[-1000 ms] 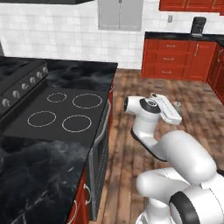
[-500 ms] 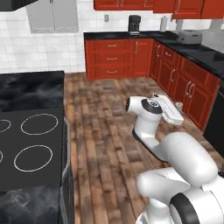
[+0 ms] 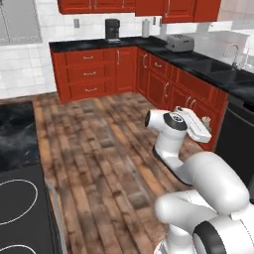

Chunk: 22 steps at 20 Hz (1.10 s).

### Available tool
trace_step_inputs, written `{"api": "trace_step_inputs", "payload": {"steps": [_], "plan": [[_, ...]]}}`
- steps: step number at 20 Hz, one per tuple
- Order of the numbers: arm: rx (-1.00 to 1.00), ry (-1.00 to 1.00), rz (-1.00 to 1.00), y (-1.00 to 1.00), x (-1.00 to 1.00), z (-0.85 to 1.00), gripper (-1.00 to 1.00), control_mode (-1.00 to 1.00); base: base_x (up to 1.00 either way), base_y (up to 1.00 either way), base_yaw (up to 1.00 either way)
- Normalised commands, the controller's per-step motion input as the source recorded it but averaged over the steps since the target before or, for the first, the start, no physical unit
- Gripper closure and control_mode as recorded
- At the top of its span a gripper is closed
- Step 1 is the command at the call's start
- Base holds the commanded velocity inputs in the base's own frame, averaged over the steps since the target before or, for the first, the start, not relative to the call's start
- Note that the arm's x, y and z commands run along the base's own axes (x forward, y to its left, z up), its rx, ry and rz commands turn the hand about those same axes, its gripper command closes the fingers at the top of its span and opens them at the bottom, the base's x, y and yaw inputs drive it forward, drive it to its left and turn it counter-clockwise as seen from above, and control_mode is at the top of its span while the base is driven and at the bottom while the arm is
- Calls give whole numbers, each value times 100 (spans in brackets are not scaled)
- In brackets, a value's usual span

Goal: Pick the candle and jar from the dining table and place them in the open cabinet. Close the cabinet after placing the objects.

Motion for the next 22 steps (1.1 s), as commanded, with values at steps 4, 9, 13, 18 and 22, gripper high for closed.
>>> {"api": "trace_step_inputs", "payload": {"steps": [4, 9, 13, 18, 22], "plan": [[0, 0, 0, 0, 0, 0, 100, 100, 100, 30, -36], [0, 0, 0, 0, 0, 0, 100, 100, 100, 39, -35], [0, 0, 0, 0, 0, 0, 100, 100, 100, 40, -35], [0, 0, 0, 0, 0, 0, 100, 100, 100, 42, -35], [0, 0, 0, 0, 0, 0, 100, 100, 100, 47, -35]]}}
